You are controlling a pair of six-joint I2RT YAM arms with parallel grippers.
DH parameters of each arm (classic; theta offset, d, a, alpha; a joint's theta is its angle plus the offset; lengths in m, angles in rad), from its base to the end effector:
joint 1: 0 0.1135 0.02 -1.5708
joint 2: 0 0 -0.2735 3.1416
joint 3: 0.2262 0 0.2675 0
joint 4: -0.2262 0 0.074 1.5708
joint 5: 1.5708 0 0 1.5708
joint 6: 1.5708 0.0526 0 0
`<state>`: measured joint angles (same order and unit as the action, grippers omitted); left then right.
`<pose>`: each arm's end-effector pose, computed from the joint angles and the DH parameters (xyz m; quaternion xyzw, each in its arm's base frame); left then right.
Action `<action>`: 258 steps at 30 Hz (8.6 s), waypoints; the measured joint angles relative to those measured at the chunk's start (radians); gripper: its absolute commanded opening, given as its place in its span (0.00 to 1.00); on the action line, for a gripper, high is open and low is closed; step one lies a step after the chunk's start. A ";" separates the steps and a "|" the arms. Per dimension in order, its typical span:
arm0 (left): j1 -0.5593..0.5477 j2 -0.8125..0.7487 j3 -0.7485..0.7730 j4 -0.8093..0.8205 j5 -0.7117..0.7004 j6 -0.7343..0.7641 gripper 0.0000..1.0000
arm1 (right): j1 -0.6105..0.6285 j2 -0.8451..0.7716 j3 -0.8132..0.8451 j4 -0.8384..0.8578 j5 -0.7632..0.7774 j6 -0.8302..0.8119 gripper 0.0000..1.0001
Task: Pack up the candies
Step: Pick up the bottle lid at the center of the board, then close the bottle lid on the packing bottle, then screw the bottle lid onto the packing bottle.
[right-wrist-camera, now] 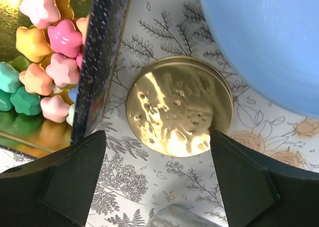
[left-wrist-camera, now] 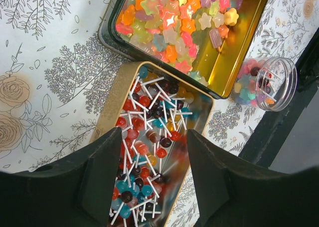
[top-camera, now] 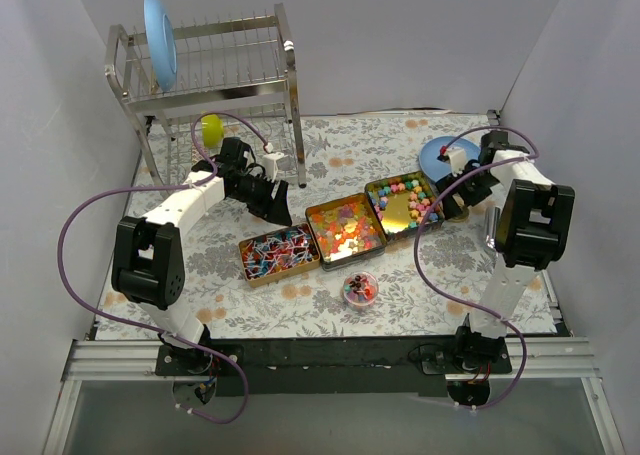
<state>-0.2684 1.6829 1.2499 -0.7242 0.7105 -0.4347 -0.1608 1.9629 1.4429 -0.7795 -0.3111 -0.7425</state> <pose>0.3362 -0.1281 0.2261 -0.0050 0.9203 -0.3859 0.0635 0.4110 -0.0504 0.1692 -0.3008 0.9317 0.0798 0.1872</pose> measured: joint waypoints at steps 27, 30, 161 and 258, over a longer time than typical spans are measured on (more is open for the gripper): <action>0.000 0.047 0.018 0.002 0.008 -0.005 0.55 | 0.082 0.058 0.020 0.079 0.189 -0.036 0.81; 0.000 0.047 0.021 0.003 0.010 -0.004 0.55 | 0.077 0.058 0.022 0.073 0.191 -0.035 0.78; 0.304 -0.710 -0.459 0.264 0.098 -0.423 0.98 | 1.223 -0.628 -0.525 -0.134 0.213 -0.160 0.85; -0.927 0.406 -0.714 2.104 -0.469 -0.149 0.01 | 0.755 -0.669 -0.534 -0.192 -0.121 -0.036 0.66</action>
<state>-1.1950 2.0892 0.5362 1.3796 0.2417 -0.5835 0.5938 1.2938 0.9089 -0.9714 -0.4316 -0.7788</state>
